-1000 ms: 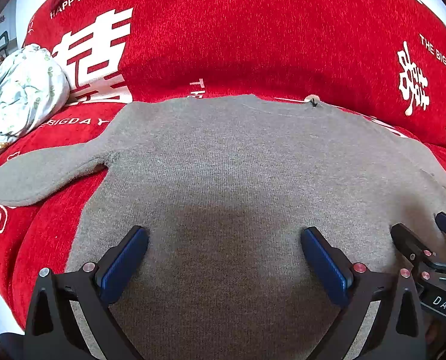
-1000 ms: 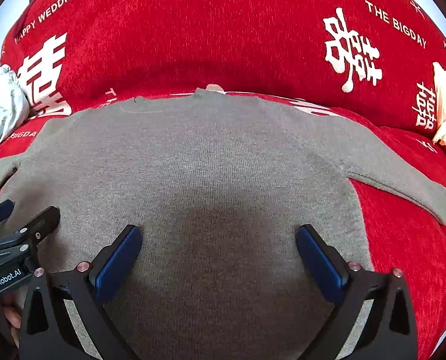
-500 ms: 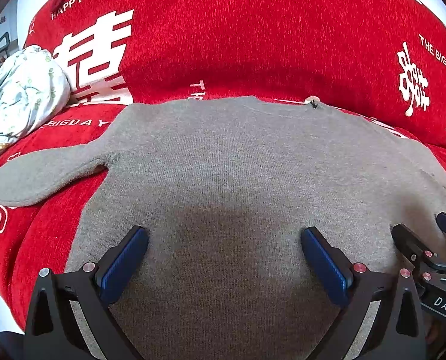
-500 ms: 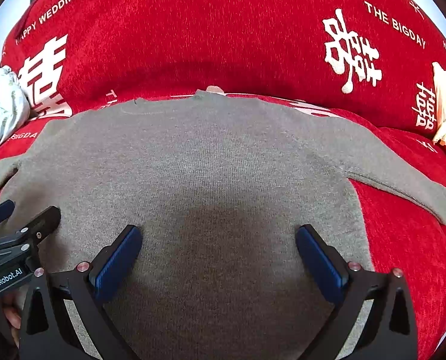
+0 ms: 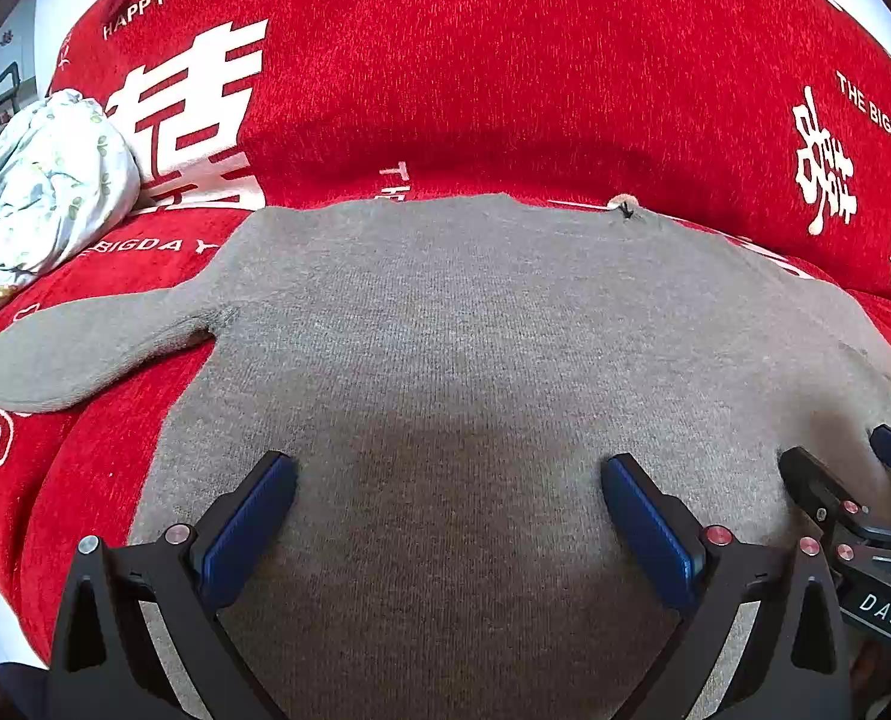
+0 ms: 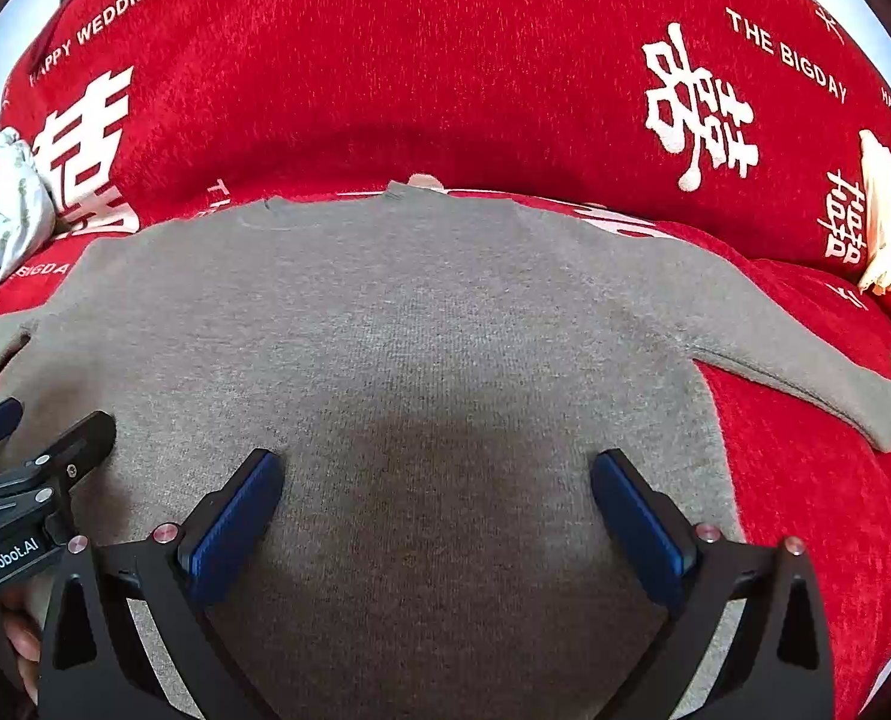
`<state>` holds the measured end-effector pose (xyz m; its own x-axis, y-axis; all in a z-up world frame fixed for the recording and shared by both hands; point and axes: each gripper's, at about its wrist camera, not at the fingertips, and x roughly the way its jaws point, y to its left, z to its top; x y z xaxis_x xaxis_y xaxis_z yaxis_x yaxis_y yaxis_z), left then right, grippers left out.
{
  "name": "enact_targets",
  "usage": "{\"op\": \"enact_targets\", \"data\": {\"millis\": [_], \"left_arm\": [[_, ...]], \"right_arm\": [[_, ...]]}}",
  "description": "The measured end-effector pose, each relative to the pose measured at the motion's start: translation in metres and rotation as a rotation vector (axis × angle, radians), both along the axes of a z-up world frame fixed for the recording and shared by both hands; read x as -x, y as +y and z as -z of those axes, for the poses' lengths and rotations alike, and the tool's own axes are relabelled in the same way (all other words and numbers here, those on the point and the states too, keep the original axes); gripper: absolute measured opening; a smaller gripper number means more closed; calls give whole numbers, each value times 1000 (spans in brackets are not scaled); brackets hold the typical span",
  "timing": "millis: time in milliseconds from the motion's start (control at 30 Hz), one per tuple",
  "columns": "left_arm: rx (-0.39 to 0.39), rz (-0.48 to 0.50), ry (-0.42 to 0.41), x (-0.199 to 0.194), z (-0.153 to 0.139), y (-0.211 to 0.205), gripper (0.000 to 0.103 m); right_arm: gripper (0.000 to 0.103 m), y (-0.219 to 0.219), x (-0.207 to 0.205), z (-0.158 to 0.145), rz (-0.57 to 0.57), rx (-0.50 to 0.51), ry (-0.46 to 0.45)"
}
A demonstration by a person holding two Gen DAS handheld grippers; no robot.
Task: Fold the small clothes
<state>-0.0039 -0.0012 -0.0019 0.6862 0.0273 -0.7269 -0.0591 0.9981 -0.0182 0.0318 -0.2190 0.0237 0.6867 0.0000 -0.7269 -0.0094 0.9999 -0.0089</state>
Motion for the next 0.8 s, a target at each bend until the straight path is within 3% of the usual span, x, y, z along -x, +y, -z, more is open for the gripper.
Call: {"op": "enact_targets", "data": {"millis": [267,367,800], "left_arm": [[0,-7,32,-4,-3,0,103],[4,-10,59,-7,-4,0,103],[8,34,245,-27,-8,1,103]], "right_arm": [[103,-1,-5,-1,6,-10,39],[103,-2,-10,-4,24,-23,92],[103,0,-22,-6,20,3,239]]}}
